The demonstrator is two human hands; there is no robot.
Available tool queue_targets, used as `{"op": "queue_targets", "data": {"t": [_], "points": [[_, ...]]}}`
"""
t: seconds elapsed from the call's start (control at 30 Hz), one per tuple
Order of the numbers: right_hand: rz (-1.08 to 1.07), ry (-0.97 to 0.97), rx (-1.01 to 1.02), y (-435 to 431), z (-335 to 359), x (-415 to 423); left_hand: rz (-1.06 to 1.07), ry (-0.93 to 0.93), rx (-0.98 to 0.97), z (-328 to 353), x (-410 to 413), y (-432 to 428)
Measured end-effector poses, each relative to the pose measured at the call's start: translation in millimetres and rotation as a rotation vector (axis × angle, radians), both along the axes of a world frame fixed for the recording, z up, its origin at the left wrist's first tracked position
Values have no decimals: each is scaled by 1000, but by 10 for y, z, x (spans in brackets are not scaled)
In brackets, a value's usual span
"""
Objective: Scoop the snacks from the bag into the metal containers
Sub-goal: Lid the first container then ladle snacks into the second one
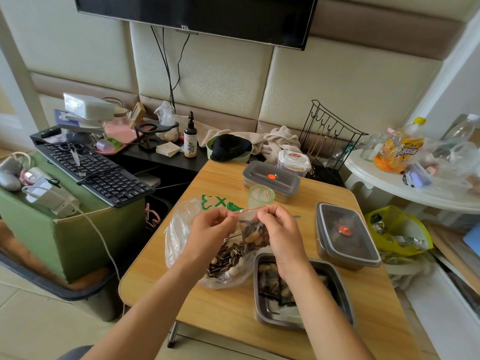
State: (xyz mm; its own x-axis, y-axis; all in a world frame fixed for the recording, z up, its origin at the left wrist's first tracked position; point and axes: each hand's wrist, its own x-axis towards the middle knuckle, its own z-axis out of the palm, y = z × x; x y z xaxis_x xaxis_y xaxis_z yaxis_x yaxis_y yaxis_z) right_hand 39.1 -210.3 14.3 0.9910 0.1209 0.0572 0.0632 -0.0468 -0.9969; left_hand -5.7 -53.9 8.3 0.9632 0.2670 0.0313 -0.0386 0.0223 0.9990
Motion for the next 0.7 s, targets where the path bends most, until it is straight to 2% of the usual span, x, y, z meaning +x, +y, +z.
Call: {"op": "queue_targets", "data": {"t": [0.27, 0.43, 0.7], "points": [[30, 30, 4, 38, -42, 0, 68, -35, 37, 22, -8, -37], [27, -46, -80, 13, -56, 13, 77, -55, 54, 25, -9, -38], [28, -75, -88, -35, -11, 15, 63, -86, 135, 18, 6, -8]]}}
